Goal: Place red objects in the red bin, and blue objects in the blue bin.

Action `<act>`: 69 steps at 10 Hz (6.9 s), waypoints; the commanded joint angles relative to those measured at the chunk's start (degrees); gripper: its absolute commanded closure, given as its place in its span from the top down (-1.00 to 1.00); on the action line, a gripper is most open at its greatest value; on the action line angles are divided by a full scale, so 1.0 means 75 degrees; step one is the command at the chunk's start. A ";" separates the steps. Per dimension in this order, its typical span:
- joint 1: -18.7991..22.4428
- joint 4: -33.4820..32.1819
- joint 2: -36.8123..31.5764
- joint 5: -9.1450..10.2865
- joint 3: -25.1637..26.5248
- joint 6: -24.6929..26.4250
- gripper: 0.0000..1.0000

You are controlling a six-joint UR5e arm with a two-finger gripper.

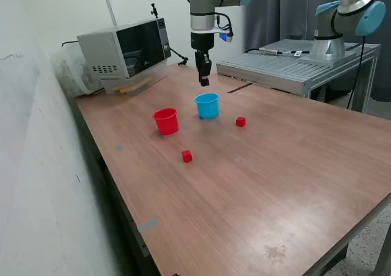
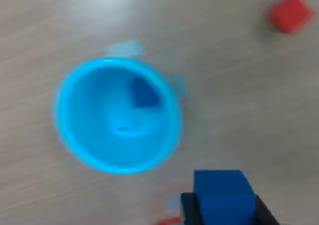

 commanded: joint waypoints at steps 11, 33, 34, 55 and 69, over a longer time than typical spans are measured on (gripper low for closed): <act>-0.0836 0.0022 0.0180 0.0830 0.0672 -0.4618 -1.00; 0.0780 -0.0504 0.0637 0.1545 0.1608 -0.5345 1.00; 0.0792 -0.0505 0.0778 0.1545 0.1445 -0.5345 1.00; 0.0651 -0.0915 0.1201 0.1896 0.1268 -0.5859 1.00; 0.0651 -0.1444 0.0874 0.1146 0.1491 -0.6024 -1.00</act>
